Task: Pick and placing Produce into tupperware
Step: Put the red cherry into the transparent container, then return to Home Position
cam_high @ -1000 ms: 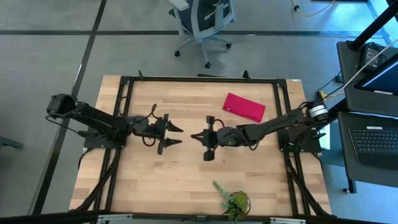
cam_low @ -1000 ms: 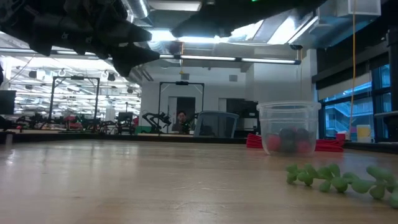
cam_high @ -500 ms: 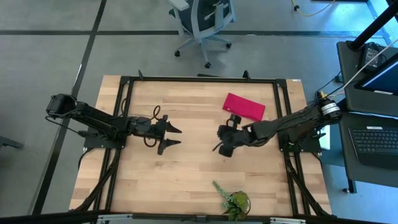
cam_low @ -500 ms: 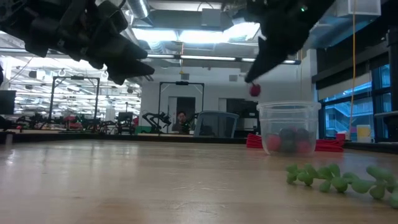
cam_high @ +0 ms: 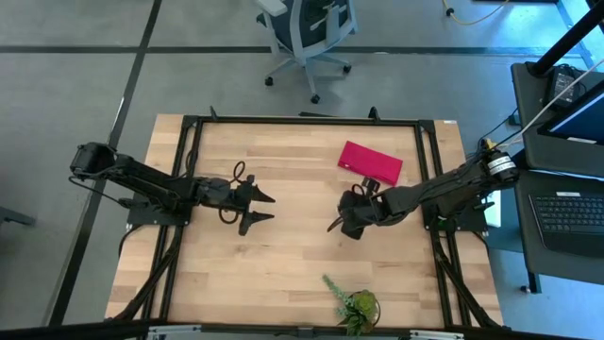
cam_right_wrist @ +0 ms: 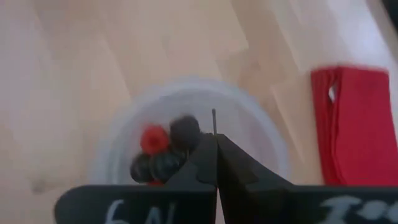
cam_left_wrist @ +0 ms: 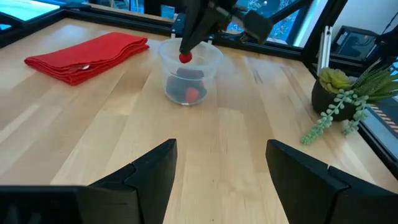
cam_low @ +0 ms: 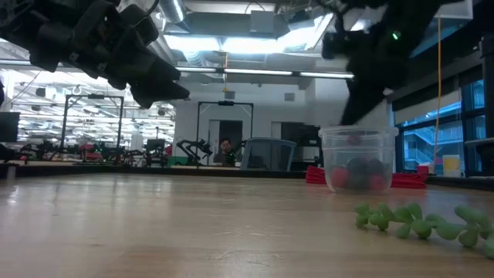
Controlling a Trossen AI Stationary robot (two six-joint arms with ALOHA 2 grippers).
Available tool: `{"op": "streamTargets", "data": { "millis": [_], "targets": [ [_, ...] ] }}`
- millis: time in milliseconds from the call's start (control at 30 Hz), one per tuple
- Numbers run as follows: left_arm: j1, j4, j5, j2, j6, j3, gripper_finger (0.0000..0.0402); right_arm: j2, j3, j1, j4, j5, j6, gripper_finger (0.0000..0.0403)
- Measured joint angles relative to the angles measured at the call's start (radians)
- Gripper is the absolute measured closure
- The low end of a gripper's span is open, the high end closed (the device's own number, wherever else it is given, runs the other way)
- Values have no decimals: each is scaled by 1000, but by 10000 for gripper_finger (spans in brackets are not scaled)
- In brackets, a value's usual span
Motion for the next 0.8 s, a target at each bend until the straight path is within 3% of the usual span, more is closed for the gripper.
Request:
{"op": "streamTargets", "data": {
  "millis": [267,800],
  "targets": [
    [0,0,-1,0,0,0,162,0,-81,-6,63,0,20,398],
    [2,6,-18,1,0,0,162,-6,-84,-9,63,7,9,328]
  ]
}}
